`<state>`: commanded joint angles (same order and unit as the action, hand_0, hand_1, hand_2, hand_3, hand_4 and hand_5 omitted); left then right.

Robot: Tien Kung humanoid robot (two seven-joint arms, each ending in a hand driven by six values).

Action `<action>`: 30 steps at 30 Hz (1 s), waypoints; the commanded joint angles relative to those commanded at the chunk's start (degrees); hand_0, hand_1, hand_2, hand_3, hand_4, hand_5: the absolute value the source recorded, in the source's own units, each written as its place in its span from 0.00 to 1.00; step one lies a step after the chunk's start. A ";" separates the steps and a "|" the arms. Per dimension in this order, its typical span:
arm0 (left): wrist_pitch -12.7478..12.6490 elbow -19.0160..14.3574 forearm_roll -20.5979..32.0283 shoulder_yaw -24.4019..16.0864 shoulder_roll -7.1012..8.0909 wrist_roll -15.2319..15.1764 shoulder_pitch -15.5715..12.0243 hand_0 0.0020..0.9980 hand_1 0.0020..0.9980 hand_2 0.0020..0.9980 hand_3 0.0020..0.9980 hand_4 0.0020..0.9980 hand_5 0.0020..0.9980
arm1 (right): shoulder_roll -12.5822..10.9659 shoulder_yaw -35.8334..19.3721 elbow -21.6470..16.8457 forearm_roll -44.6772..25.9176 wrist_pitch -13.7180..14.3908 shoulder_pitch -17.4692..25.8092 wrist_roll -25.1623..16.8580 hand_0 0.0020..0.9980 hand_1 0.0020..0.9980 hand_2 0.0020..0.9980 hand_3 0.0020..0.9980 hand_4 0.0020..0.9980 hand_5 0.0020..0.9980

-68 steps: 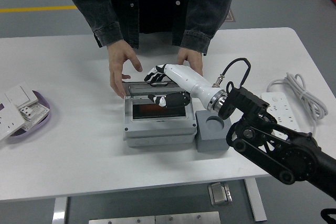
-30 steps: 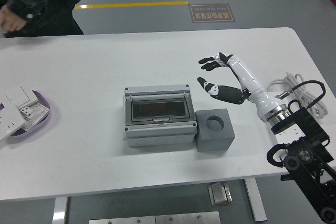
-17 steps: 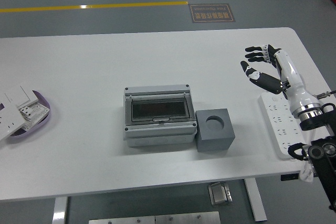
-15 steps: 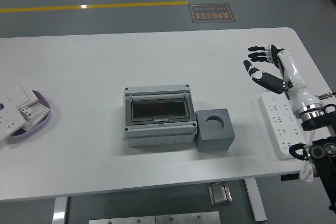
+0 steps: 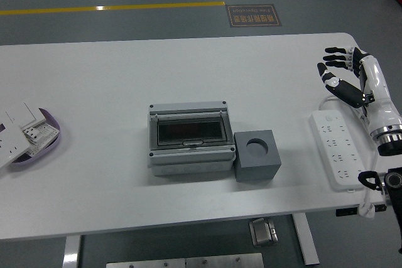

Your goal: Pick up the cylinder from the cube,place it in the box,flap close box

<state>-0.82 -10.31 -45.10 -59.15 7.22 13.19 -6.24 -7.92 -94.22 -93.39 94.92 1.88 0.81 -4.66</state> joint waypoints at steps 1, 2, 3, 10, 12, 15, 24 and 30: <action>0.00 0.00 -0.13 -0.13 0.02 0.10 0.05 0.61 0.64 0.58 0.63 0.71 0.21 | 0.09 -0.19 0.04 -0.10 0.08 0.15 -0.14 0.70 0.63 0.63 0.66 0.69 0.29; 0.00 0.00 -0.26 -0.25 0.06 0.15 0.13 0.61 0.64 0.58 0.63 0.71 0.21 | 0.16 -0.43 0.09 -0.28 0.26 0.35 -0.45 0.70 0.63 0.63 0.66 0.69 0.29; 0.01 0.00 -0.38 -0.35 0.10 0.17 0.20 0.61 0.64 0.58 0.63 0.71 0.21 | 0.18 -0.61 0.14 -0.52 0.49 0.52 -0.88 0.70 0.63 0.63 0.66 0.69 0.29; 3.06 0.00 -2.03 -1.00 0.22 3.23 0.67 0.61 0.64 0.59 0.63 0.71 0.21 | -0.09 -1.31 0.35 -5.20 2.30 1.06 -7.05 0.69 0.62 0.63 0.66 0.68 0.30; 3.44 0.00 -2.17 -1.02 0.13 3.69 0.66 0.61 0.64 0.59 0.63 0.71 0.21 | -0.07 -1.19 0.76 -7.00 2.45 0.84 -8.61 0.67 0.62 0.62 0.65 0.68 0.30; 3.52 0.00 -1.86 -0.83 0.12 3.98 0.52 0.61 0.64 0.59 0.63 0.71 0.21 | 0.25 -0.88 1.52 -8.96 2.79 0.61 -10.00 0.67 0.62 0.62 0.65 0.68 0.30; 7.20 0.00 -0.88 0.27 0.25 8.75 0.06 0.63 0.65 0.61 0.65 0.71 0.21 | 0.34 1.01 3.36 -12.56 2.25 0.45 -10.87 0.62 0.60 0.62 0.65 0.69 0.22; 7.51 0.00 1.62 2.60 -0.09 9.29 -0.76 0.65 0.66 0.66 0.67 0.72 0.22 | 0.16 3.04 4.02 -14.78 0.60 -0.57 -11.14 0.66 0.63 0.63 0.65 0.71 0.11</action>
<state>6.70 -10.31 -43.48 -56.55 7.12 22.49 -7.00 -7.76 -91.18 -89.37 80.14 2.49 0.24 -15.80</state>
